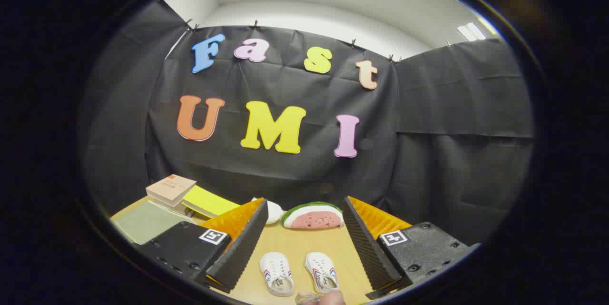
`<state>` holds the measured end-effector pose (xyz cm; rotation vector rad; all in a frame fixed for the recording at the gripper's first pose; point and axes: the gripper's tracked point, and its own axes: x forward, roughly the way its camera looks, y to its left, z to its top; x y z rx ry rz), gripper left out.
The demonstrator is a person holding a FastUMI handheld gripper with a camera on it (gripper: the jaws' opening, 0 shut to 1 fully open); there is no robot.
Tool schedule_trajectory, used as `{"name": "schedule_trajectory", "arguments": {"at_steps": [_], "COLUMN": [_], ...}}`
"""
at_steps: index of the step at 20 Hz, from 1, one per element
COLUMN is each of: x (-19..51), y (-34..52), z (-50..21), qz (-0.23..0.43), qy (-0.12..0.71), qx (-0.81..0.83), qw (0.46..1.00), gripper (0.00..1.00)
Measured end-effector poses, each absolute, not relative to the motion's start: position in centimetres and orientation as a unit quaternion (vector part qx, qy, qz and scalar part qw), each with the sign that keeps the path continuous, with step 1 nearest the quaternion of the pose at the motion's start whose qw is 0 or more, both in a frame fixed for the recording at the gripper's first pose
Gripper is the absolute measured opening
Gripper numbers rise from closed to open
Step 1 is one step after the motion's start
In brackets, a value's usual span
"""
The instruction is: Open the storage box then place both shoes into the box .Put the left shoe in first, then the right shoe, with the right side of both shoes facing outward in a uniform manner.
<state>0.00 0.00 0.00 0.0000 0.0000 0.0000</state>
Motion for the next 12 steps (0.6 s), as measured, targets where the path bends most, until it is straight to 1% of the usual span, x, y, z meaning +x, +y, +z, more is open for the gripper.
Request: {"name": "schedule_trajectory", "arguments": {"at_steps": [12], "x": [0.9], "y": [1.4], "z": [0.7], "qz": [0.029], "qy": [-0.008], "qx": [0.003], "qw": [1.0], "gripper": [1.0]}}
